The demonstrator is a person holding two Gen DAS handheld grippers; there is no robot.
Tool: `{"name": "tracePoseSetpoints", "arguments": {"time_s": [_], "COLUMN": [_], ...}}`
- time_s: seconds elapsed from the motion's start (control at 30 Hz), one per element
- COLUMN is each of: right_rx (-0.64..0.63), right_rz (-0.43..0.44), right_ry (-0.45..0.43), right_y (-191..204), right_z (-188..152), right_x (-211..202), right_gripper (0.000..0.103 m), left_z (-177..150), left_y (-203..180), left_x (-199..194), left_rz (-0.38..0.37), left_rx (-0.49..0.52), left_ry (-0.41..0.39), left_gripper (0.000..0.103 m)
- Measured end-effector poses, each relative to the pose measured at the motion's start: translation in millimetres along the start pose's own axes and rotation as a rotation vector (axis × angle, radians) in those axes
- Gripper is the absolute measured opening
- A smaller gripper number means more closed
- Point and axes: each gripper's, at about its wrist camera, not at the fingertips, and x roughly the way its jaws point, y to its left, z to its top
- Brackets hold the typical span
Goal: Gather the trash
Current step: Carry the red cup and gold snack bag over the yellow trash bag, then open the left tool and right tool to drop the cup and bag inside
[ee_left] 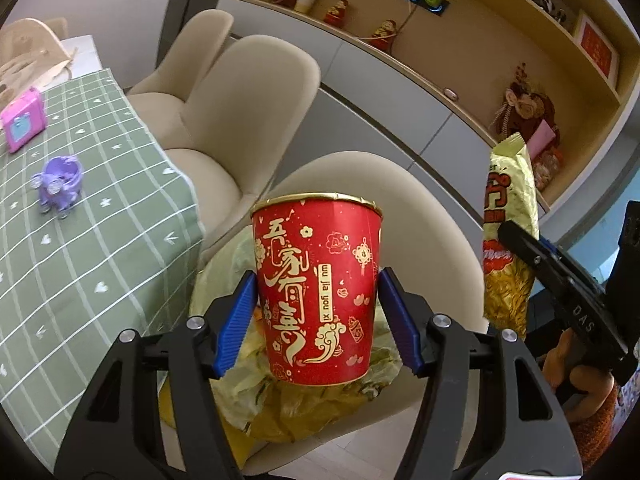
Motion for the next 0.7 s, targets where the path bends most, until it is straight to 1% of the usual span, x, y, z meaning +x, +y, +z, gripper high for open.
{"name": "tracePoseSetpoints", "arguments": {"time_s": [0.07, 0.13, 0.23, 0.37, 0.5, 0.57, 0.7], "right_rx": [0.008, 0.011, 0.018, 0.018, 0.019, 0.011, -0.022], "right_rz": [0.003, 0.007, 0.022, 0.055, 0.110, 0.147, 0.196], "right_ry": [0.004, 0.007, 0.015, 0.036, 0.077, 0.105, 0.145], "right_y": [-0.5, -0.4, -1.3, 3.4, 16.3, 28.9, 58.4], "right_z": [-1.5, 0.4, 0.0, -1.8, -7.2, -11.4, -19.9], "right_x": [2.7, 6.8, 13.7, 28.8, 50.6, 64.2, 86.5], "right_gripper": [0.024, 0.024, 0.024, 0.024, 0.024, 0.024, 0.024], "left_z": [3.2, 4.4, 6.5, 6.0, 4.4, 3.6, 1.1], "left_y": [1.4, 3.1, 7.9, 17.1, 30.4, 37.0, 52.1], "left_x": [7.5, 11.1, 9.1, -0.6, -17.2, -25.2, -43.8], "left_rz": [-0.029, -0.036, -0.028, 0.005, 0.045, 0.061, 0.092], "left_rx": [-0.004, -0.009, -0.024, -0.036, -0.047, -0.053, -0.068], "left_ry": [0.017, 0.025, 0.025, 0.020, 0.009, 0.004, -0.014], "left_gripper": [0.067, 0.070, 0.072, 0.072, 0.072, 0.072, 0.072]}}
